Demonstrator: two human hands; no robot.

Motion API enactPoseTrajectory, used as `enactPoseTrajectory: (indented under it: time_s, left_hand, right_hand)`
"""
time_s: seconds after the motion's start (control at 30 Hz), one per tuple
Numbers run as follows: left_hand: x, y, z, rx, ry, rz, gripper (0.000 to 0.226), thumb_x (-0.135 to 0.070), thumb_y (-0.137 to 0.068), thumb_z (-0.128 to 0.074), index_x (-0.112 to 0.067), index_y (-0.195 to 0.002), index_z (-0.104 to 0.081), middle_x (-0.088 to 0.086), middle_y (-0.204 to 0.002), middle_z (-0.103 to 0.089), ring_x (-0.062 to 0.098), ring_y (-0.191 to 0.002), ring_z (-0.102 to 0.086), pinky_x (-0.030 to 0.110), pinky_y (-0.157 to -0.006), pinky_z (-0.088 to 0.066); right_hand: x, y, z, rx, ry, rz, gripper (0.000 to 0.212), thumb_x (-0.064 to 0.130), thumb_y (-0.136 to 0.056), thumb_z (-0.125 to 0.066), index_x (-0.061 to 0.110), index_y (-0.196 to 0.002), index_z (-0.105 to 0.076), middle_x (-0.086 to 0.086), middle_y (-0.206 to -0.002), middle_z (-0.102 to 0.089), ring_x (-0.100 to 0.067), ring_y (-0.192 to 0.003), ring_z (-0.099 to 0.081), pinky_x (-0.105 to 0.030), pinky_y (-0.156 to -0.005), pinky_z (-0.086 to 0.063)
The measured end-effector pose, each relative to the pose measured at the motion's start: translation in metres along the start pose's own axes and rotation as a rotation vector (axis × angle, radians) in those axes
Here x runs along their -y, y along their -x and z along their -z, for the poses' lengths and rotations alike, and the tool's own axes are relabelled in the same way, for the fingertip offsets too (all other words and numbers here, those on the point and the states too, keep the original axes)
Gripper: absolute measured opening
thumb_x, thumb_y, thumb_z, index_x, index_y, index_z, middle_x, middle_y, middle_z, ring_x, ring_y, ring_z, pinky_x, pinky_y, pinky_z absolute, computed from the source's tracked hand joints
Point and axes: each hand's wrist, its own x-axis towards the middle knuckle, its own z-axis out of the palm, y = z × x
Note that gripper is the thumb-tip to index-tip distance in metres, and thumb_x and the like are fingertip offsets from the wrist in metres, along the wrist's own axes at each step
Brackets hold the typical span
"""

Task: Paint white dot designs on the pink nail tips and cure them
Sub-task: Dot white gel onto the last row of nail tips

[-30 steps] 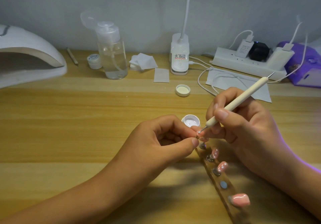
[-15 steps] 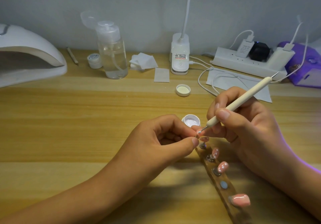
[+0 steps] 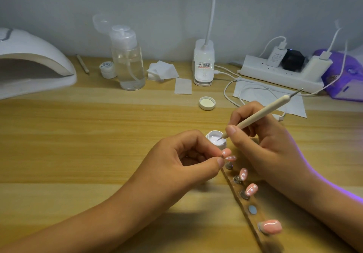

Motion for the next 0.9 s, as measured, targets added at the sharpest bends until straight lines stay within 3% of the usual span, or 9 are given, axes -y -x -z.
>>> enactPoseTrajectory:
  time_s: [0.13, 0.37, 0.5, 0.63, 0.7, 0.8, 0.9]
  left_hand:
    - [0.0001, 0.0006, -0.0001, -0.002, 0.004, 0.005, 0.008, -0.019, -0.072, -0.07, -0.026, -0.069, -0.07, -0.009, -0.063, -0.063, 0.002, -0.058, -0.053, 0.012, -0.054, -0.041]
    - [0.001, 0.0008, 0.0004, -0.005, 0.007, 0.011, 0.009, -0.02, -0.072, -0.07, -0.028, -0.068, -0.069, -0.007, -0.064, -0.063, 0.004, -0.061, -0.052, 0.013, -0.054, -0.041]
    - [0.0021, 0.0001, 0.0006, -0.019, 0.012, 0.017, 0.005, -0.023, -0.071, -0.071, -0.028, -0.07, -0.071, -0.003, -0.069, -0.065, 0.006, -0.063, -0.053, 0.015, -0.056, -0.042]
    - [0.0029, -0.0007, 0.0011, -0.021, 0.045, 0.01, 0.006, -0.023, -0.071, -0.072, -0.026, -0.076, -0.073, -0.004, -0.073, -0.069, 0.004, -0.066, -0.058, 0.013, -0.058, -0.045]
    - [0.0027, -0.0008, 0.0016, -0.022, 0.057, 0.007, 0.007, -0.025, -0.071, -0.076, -0.025, -0.078, -0.074, -0.007, -0.072, -0.07, 0.001, -0.065, -0.058, 0.01, -0.057, -0.044]
    - [0.0033, -0.001, 0.0019, -0.018, 0.06, 0.0, 0.01, -0.031, -0.071, -0.078, -0.024, -0.077, -0.074, -0.01, -0.07, -0.069, -0.002, -0.062, -0.057, 0.008, -0.055, -0.041]
    - [0.0056, -0.002, 0.0025, -0.019, 0.048, -0.009, 0.006, -0.029, -0.073, -0.075, -0.025, -0.077, -0.073, -0.007, -0.073, -0.07, 0.002, -0.066, -0.057, 0.011, -0.059, -0.043]
  right_hand:
    - [-0.0014, -0.0012, -0.0008, -0.002, 0.004, -0.043, 0.007, 0.025, -0.086, -0.058, 0.021, -0.083, -0.053, 0.002, -0.077, -0.051, -0.005, -0.068, -0.044, -0.017, -0.058, -0.041]
    - [-0.0009, -0.0022, -0.0008, 0.0, -0.016, -0.081, 0.009, 0.027, -0.086, -0.058, 0.02, -0.082, -0.054, -0.002, -0.077, -0.052, -0.006, -0.066, -0.042, -0.023, -0.058, -0.041]
    - [-0.0013, -0.0025, -0.0008, 0.003, 0.004, -0.081, 0.008, 0.026, -0.085, -0.059, 0.019, -0.082, -0.055, 0.003, -0.076, -0.053, -0.005, -0.066, -0.042, -0.017, -0.057, -0.04]
    - [0.0, -0.001, -0.0003, -0.097, -0.043, -0.017, 0.007, 0.021, -0.086, -0.06, 0.017, -0.083, -0.056, -0.002, -0.076, -0.055, -0.011, -0.071, -0.047, -0.017, -0.065, -0.041]
    - [0.0006, 0.0, 0.0017, -0.17, -0.131, 0.015, 0.006, 0.019, -0.086, -0.061, 0.015, -0.085, -0.057, 0.001, -0.078, -0.06, -0.014, -0.075, -0.054, -0.021, -0.071, -0.045]
    - [0.0021, 0.0002, 0.0051, -0.185, -0.452, -0.024, 0.007, 0.021, -0.085, -0.066, 0.018, -0.088, -0.061, 0.006, -0.077, -0.063, -0.01, -0.075, -0.062, -0.031, -0.079, -0.055]
    - [0.0033, 0.0, 0.0072, -0.106, -0.691, -0.091, 0.006, 0.022, -0.08, -0.063, 0.018, -0.084, -0.063, -0.001, -0.075, -0.06, -0.01, -0.07, -0.061, -0.037, -0.074, -0.058]
